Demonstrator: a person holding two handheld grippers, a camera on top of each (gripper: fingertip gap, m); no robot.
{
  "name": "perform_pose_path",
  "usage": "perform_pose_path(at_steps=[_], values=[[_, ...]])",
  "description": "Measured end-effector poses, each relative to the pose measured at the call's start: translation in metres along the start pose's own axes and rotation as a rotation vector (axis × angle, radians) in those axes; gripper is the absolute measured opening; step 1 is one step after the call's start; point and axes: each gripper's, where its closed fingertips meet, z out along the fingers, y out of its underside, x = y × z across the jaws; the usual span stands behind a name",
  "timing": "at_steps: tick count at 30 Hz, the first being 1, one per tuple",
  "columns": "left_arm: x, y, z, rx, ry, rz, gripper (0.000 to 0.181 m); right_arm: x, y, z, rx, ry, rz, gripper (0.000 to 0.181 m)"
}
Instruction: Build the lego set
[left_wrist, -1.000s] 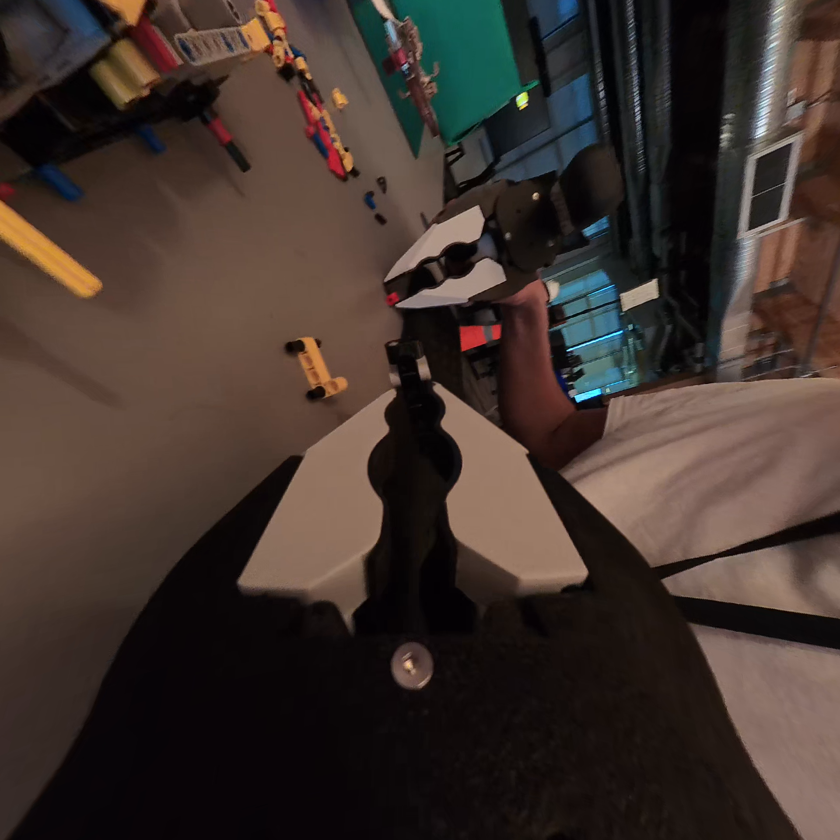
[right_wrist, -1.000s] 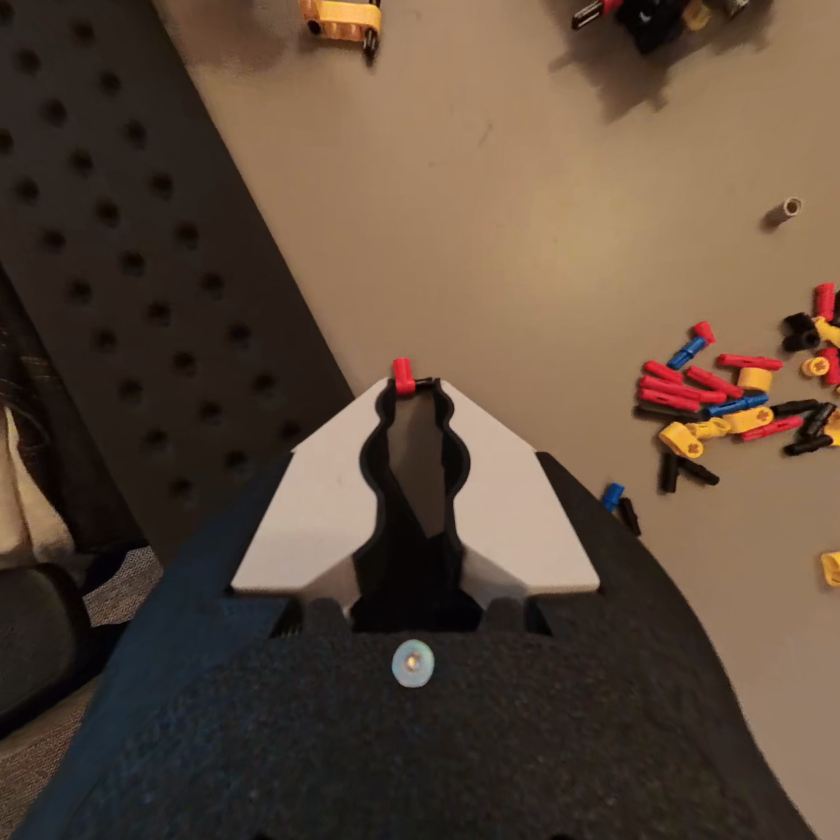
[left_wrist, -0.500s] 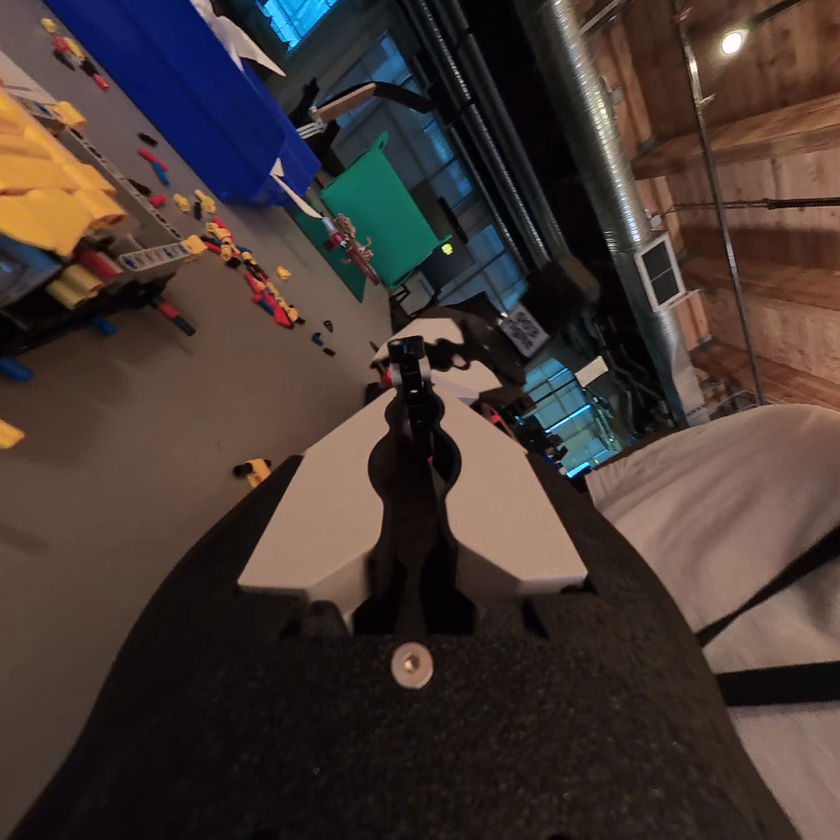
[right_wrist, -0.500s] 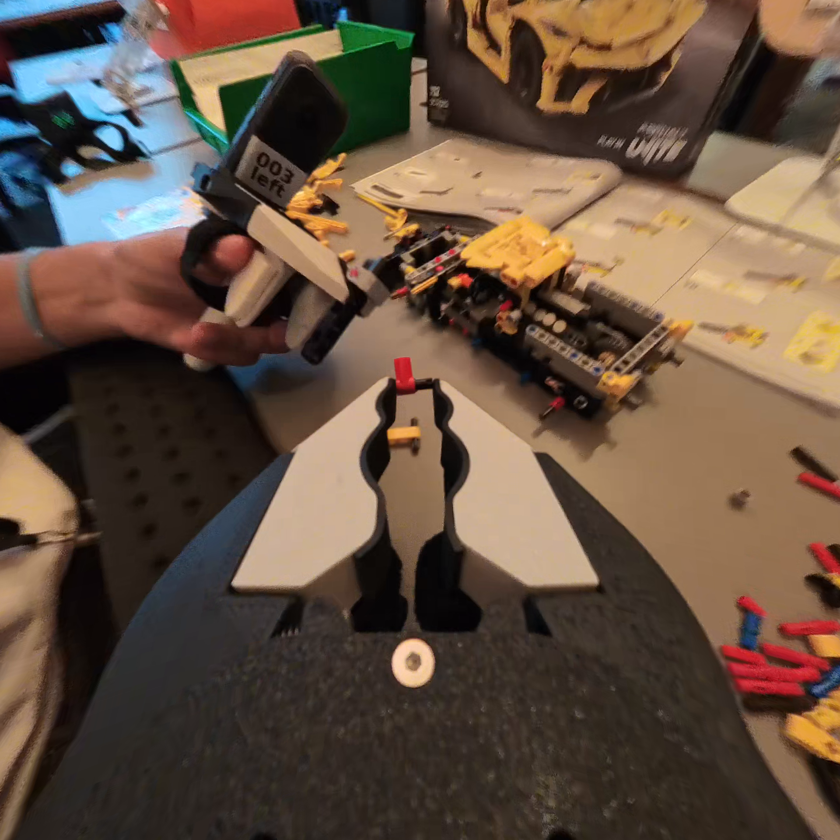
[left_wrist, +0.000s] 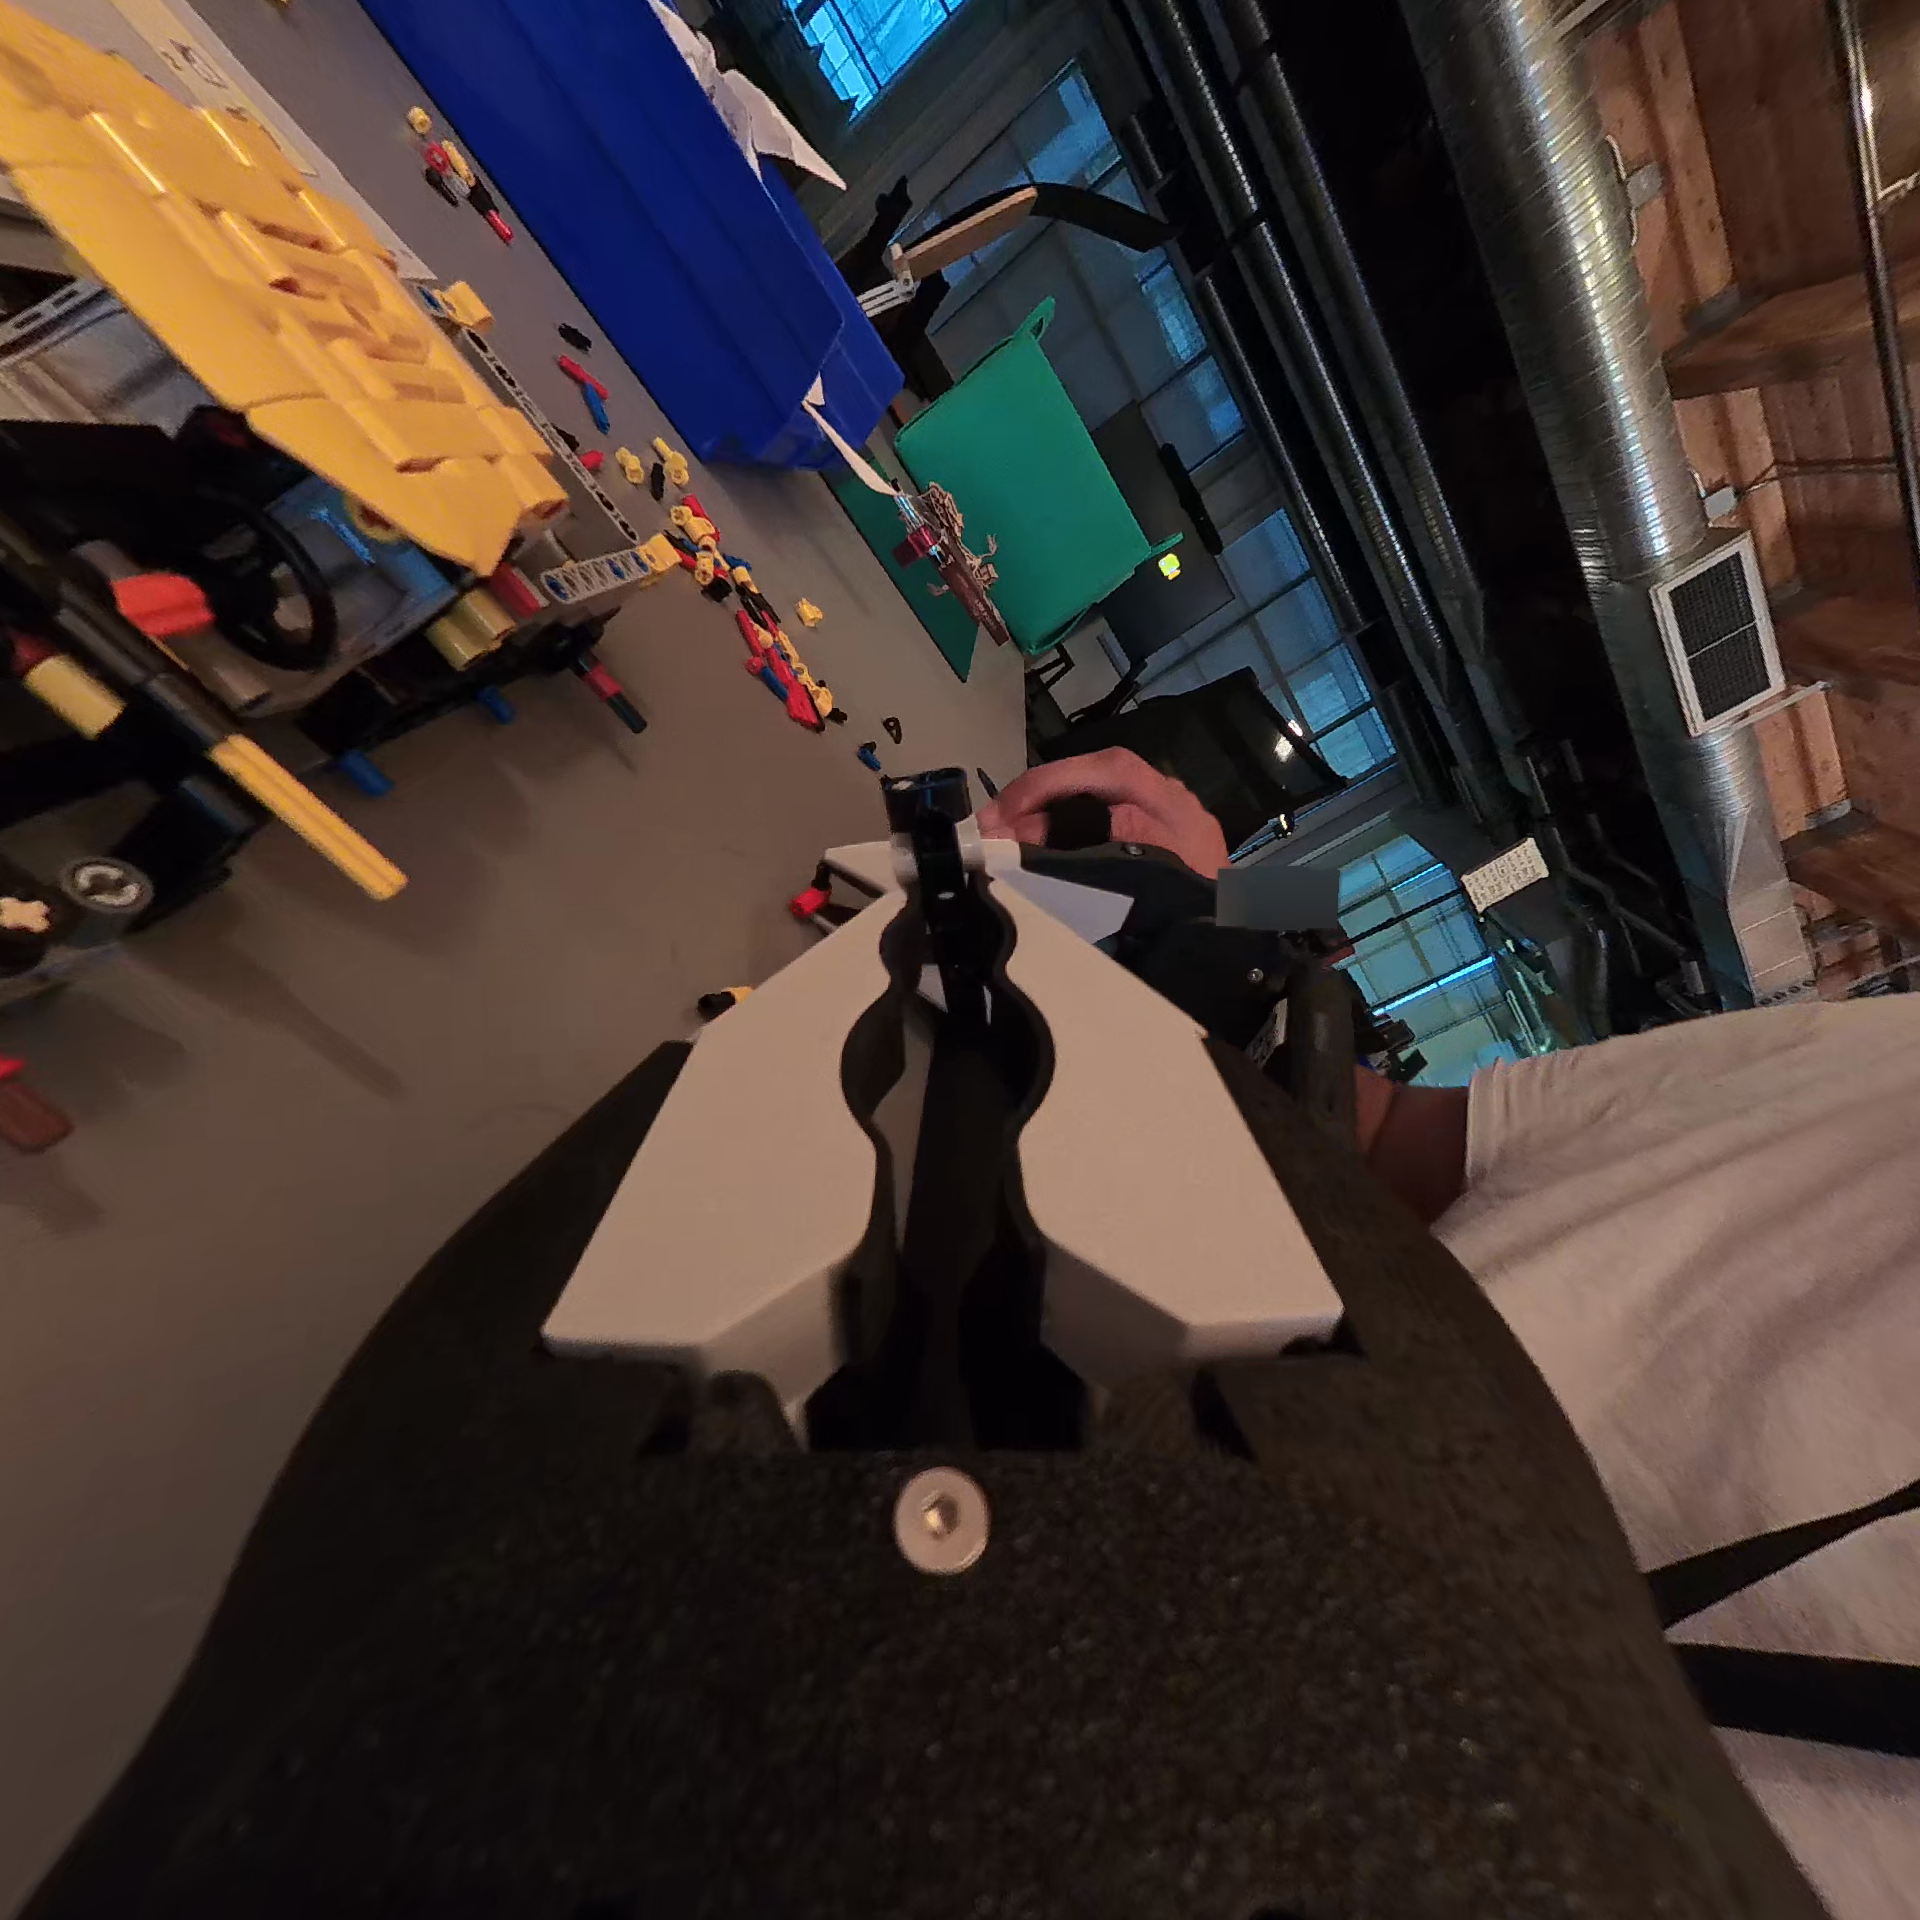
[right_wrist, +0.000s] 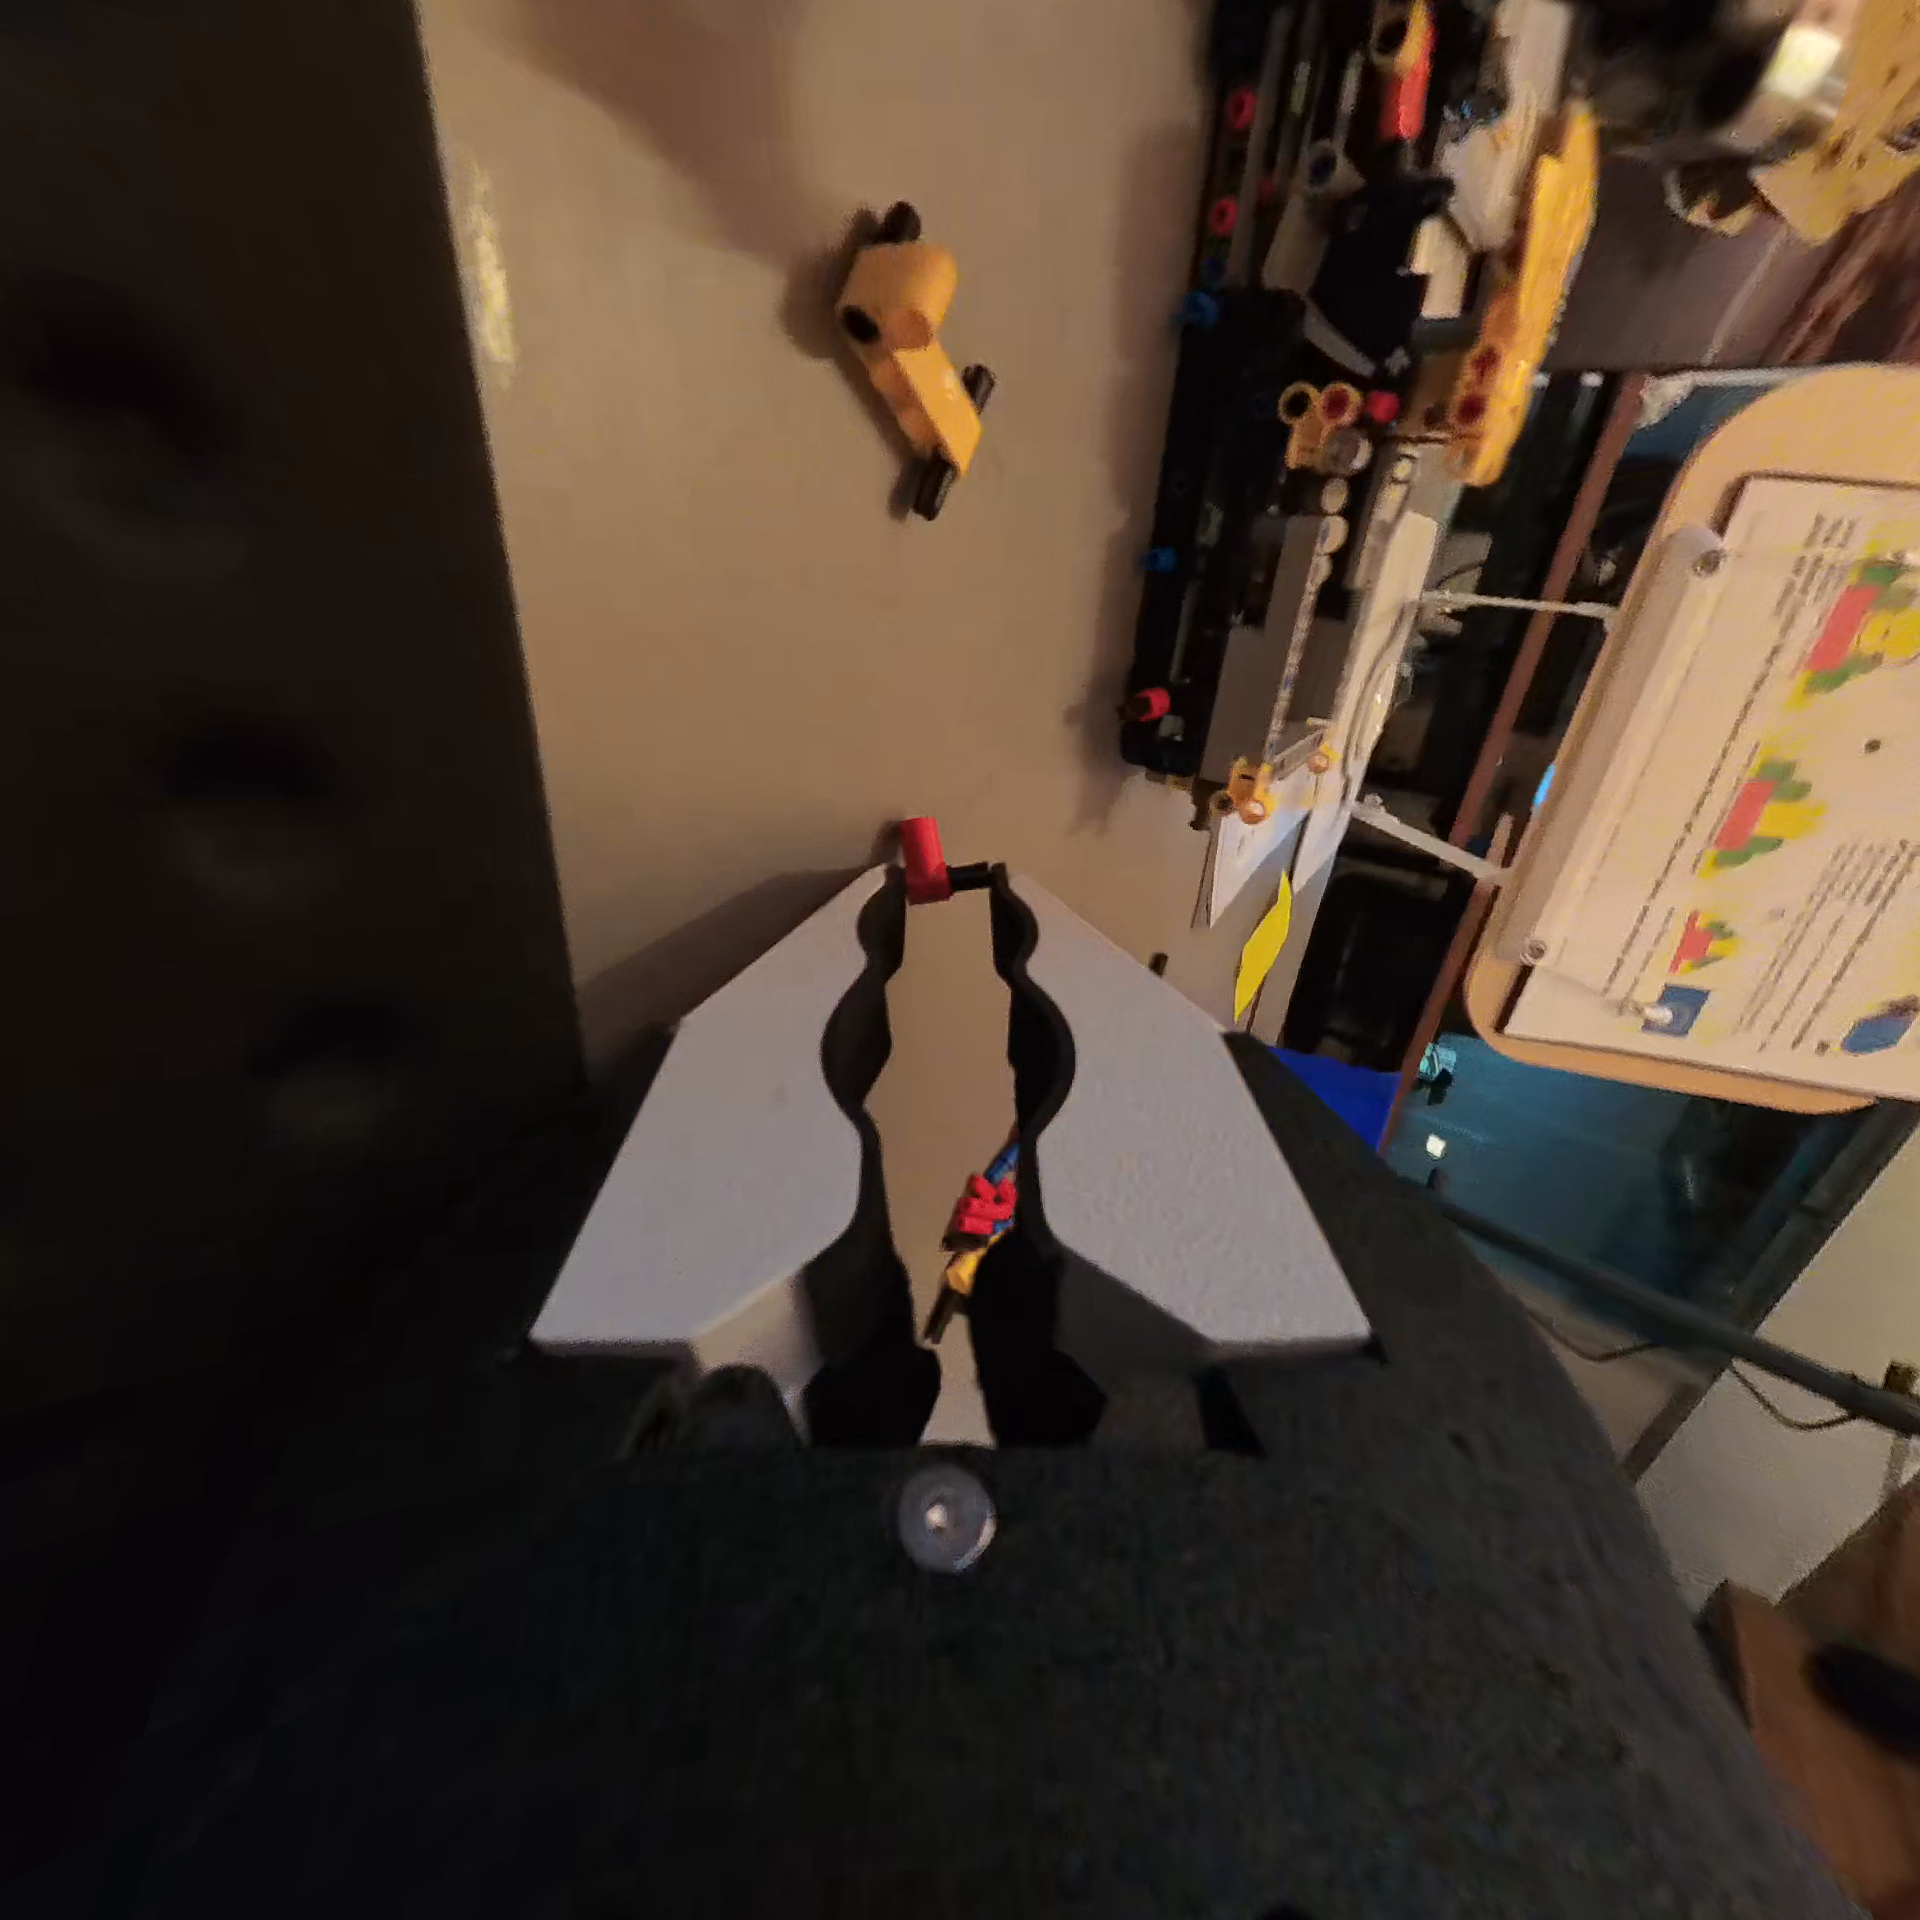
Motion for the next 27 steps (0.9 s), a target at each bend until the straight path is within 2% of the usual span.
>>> perform_pose_path(at_steps=[6, 12, 17, 19, 23, 27], values=[[0.000, -0.001, -0.002, 0.008, 0.017, -0.024, 0.008, 0.000, 0.000, 0.001, -0.001, -0.013, -0.085, 0.016], [0.001, -0.001, -0.002, 0.010, 0.032, -0.040, 0.008, -0.004, -0.002, -0.003, 0.032, -0.061, 0.007, 0.017], [0.001, -0.003, -0.004, 0.021, 0.049, -0.063, 0.008, -0.010, -0.013, -0.019, 0.169, -0.252, 0.305, 0.032], [0.002, -0.003, -0.004, 0.025, 0.054, -0.068, 0.008, -0.008, -0.017, -0.027, 0.260, -0.366, 0.493, 0.032], [0.002, -0.002, -0.004, 0.020, 0.058, -0.070, 0.008, 0.003, -0.005, -0.030, 0.375, -0.582, 0.852, 0.031], [0.002, -0.002, -0.004, 0.019, 0.058, -0.071, 0.008, 0.006, 0.008, -0.028, 0.454, -0.770, 1.080, 0.023]])
